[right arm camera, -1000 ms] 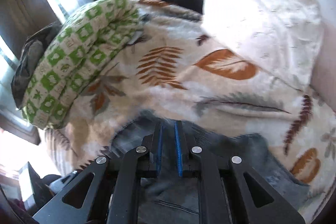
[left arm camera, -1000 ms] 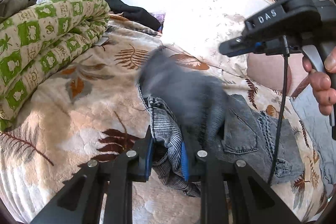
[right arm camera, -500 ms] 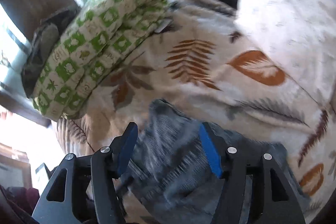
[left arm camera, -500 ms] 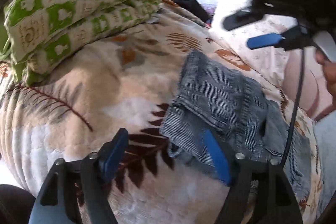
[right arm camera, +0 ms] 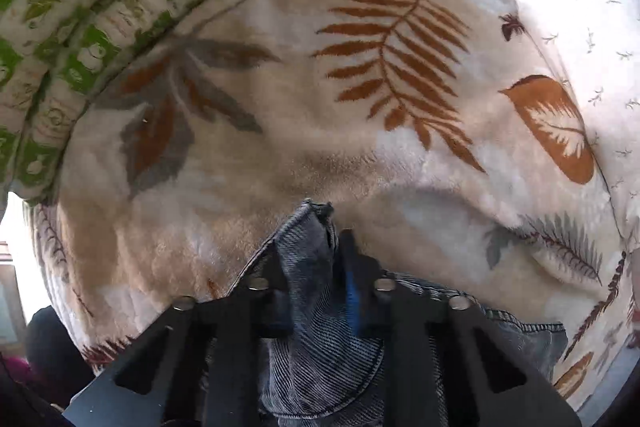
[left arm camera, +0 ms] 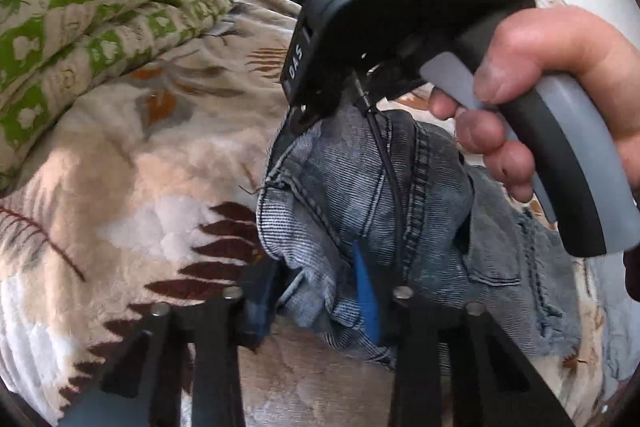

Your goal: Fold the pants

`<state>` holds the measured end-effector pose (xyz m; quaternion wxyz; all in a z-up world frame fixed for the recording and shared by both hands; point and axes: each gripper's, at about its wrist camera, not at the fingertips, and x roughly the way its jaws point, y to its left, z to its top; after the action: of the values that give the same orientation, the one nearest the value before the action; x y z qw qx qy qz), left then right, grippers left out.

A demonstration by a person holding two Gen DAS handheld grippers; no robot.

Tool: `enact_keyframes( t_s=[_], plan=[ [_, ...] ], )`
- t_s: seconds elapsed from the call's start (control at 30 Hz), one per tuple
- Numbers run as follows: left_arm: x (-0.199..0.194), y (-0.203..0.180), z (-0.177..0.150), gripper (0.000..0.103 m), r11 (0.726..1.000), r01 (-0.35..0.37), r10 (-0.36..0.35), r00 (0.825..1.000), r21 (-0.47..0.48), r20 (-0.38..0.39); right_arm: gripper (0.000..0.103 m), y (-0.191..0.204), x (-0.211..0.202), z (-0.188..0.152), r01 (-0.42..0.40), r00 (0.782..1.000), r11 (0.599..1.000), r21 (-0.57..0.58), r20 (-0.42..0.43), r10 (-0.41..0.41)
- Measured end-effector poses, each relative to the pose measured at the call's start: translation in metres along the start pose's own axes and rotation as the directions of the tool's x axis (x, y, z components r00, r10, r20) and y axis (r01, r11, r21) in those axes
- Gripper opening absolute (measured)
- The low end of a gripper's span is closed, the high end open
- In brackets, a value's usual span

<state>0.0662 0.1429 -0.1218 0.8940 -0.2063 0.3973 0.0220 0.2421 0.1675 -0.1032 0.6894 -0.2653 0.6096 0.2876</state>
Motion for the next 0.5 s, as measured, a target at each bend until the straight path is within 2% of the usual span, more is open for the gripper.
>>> enact_keyframes(
  t_s=[0.07,0.2,0.3,0.5],
  plan=[
    [-0.003,0.002,0.001,0.030,1.000,0.023,-0.023,1.000,-0.016,0.007,0.011,0.002,-0.013,-0.006,0.030,0.999,1.000,-0.008,0.033,-0.029],
    [-0.013,-0.007,0.002,0.028,0.999,0.042,-0.043,0.998,0.020,0.038,0.010,0.007,-0.049,-0.024,0.079,0.989,0.997,-0.016,0.128,-0.076],
    [-0.024,-0.020,0.003,0.028,0.996,0.053,-0.058,0.995,0.070,0.083,0.009,0.002,-0.076,-0.039,0.072,0.979,0.997,0.011,0.190,-0.073],
    [-0.049,-0.065,0.002,0.026,0.977,0.096,-0.122,0.984,0.188,0.132,0.009,-0.029,-0.131,-0.076,0.052,0.944,0.994,0.092,0.322,-0.079]
  ],
)
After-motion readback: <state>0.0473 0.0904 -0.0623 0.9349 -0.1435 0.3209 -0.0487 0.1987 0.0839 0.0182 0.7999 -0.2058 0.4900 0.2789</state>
